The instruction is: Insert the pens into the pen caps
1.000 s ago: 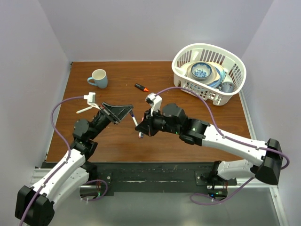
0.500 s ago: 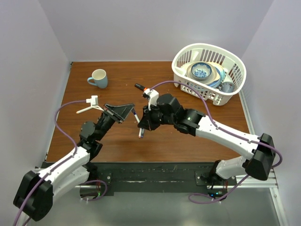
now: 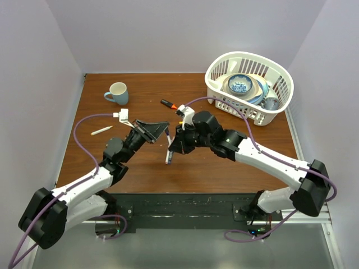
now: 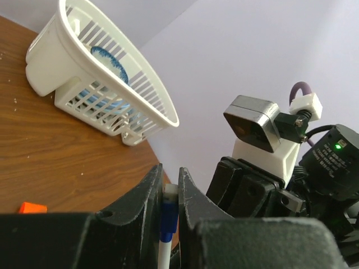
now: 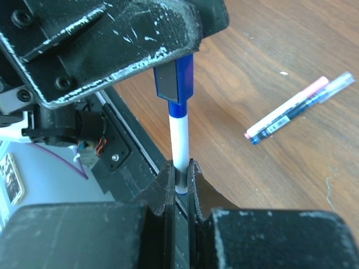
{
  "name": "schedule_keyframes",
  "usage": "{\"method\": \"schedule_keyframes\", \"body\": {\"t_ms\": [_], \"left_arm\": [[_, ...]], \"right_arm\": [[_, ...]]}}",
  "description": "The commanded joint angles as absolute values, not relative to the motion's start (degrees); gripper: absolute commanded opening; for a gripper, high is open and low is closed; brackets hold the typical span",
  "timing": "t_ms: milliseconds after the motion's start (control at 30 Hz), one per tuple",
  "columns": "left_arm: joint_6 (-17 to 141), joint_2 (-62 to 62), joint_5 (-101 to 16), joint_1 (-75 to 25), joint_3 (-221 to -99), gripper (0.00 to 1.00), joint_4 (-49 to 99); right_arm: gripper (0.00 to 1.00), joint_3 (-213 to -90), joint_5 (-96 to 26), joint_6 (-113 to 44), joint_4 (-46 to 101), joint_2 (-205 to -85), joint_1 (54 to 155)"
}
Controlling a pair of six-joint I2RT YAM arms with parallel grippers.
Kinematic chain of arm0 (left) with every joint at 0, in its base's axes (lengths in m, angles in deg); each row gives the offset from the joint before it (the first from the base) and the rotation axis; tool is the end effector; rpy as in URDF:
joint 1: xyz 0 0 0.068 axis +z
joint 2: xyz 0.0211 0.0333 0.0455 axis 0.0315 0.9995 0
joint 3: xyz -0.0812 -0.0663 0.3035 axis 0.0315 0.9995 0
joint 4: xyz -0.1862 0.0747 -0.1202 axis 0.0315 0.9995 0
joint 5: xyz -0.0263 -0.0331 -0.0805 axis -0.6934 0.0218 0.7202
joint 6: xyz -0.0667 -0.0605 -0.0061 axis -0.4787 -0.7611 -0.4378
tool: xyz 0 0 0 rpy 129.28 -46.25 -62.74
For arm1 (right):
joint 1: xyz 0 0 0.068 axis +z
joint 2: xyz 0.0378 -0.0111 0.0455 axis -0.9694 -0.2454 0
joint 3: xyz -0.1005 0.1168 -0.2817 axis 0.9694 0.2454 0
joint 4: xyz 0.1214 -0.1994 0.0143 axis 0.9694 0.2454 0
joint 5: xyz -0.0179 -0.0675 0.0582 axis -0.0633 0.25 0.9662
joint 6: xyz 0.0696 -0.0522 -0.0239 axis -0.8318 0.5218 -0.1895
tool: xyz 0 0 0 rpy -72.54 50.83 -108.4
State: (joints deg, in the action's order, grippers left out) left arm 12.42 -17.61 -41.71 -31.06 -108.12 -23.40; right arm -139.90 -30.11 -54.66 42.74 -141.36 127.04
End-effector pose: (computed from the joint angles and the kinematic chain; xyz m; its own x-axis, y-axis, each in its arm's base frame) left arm 0.1696 -0.1248 0.3307 -0.4896 -0.7106 -0.5053 0.4899 0.2553 -0.8336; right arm 0.1793 0.2515 0.3536 -0.6729 -0.1289 -0.7284 -0.6446 0.5853 0.4919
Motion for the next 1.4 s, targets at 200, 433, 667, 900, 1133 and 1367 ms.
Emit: {"method": "schedule_keyframes", "body": {"t_ms": [200, 433, 667, 900, 1133, 1367], "left_arm": [[22.14, -15.53, -35.57, -34.76, -115.86, 0.0, 5.12], [33.83, -11.67, -36.11, -23.7, -125.18, 0.0, 24.49], [40.96, -1.32, -45.59, -22.63, -131.15, 0.0, 34.62], [41.66, 6.6, -49.81, -22.63, -134.67, 0.0, 33.91], [41.58, 14.52, -50.26, -22.72, -136.61, 0.0, 30.58], [40.52, 18.56, -47.98, -22.81, -137.58, 0.14, 27.76]], "right_arm": [[0.32, -128.73, -39.21, -62.12, 23.77, -129.13, 123.52], [0.65, -114.76, -35.93, -70.39, 25.95, -115.87, 123.61], [0.66, -112.28, -42.35, -70.13, 35.09, -106.01, 123.61], [0.66, -111.14, -47.01, -71.09, 38.18, -102.67, 123.61], [0.65, -110.96, -48.51, -70.74, 40.2, -100.38, 123.61], [0.65, -110.0, -48.95, -70.48, 40.73, -99.15, 123.61]]}}
